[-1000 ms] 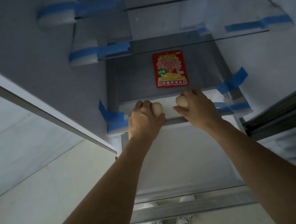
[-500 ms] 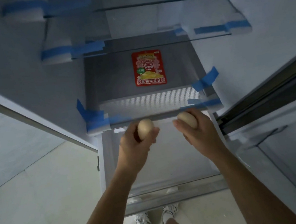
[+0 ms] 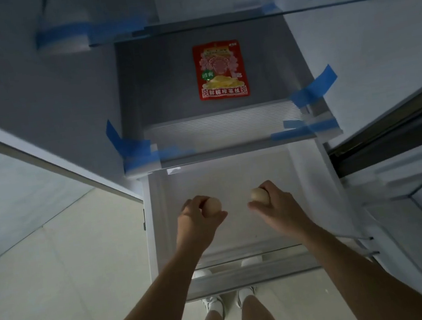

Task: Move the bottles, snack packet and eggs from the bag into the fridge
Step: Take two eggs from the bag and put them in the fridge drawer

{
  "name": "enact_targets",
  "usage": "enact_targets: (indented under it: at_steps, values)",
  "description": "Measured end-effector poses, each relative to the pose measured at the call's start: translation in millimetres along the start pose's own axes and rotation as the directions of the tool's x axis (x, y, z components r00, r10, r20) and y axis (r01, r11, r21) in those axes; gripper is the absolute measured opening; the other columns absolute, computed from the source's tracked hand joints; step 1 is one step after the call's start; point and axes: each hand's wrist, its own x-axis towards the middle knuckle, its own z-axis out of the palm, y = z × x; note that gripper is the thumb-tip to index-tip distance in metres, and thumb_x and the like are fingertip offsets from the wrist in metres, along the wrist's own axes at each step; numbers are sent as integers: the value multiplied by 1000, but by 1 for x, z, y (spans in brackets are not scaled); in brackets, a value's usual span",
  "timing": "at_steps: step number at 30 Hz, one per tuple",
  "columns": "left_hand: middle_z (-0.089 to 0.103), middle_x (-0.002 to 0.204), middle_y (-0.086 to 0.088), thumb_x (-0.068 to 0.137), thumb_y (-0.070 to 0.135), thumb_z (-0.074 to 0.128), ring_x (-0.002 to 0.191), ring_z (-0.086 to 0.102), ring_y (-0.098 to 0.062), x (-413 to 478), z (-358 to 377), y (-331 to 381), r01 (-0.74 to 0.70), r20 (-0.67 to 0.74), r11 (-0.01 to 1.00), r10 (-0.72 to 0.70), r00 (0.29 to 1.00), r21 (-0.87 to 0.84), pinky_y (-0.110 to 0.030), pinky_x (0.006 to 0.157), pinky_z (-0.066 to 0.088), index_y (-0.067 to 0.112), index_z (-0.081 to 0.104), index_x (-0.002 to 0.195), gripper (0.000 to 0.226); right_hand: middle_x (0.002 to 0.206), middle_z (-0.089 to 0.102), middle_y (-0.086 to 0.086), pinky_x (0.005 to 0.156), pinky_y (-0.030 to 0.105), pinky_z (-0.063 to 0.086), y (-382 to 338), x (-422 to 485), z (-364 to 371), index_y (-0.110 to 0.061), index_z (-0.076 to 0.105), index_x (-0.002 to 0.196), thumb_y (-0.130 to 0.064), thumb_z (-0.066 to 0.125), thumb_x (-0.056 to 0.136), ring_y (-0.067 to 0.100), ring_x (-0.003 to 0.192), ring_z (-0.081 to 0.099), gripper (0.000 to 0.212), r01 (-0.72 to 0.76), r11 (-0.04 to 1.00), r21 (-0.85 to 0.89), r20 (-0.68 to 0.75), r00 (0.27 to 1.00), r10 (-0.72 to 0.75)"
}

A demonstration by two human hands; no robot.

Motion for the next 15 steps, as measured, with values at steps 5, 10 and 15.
enact_targets:
  at_steps: [5, 10, 15]
  values:
    - [64, 101, 0, 73, 30, 86, 88, 58, -16, 20, 14, -7, 37, -5, 999, -37, 999, 15, -20, 64, 41, 18, 62, 106, 42, 96, 62, 2, 66, 32, 51, 11, 28, 15, -17, 43, 119, -57, 56, 95, 20, 78, 65, 49, -17, 960, -280, 96, 994, 46]
    - [58, 103, -2, 72, 30, 87, 91, 56, -21, 35, 25, -12, 14, -13, 994, -12, 1000, 110, -26, 72, 42, 17, 62, 101, 40, 99, 63, 4, 69, 38, 55, 15, 42, 24, -18, 38, 120, -66, 50, 93, 22, 80, 63, 57, -20, 899, -437, 77, 995, 60]
    - [55, 103, -2, 72, 31, 86, 90, 54, -21, 37, 31, -17, 23, -43, 991, -18, 999, 133, -28, 79, 46, 14, 64, 103, 42, 83, 51, -6, 57, 29, 43, 10, 42, 32, -18, 34, 120, -65, 47, 95, 16, 66, 54, 55, 7, 812, -583, -7, 1000, -13]
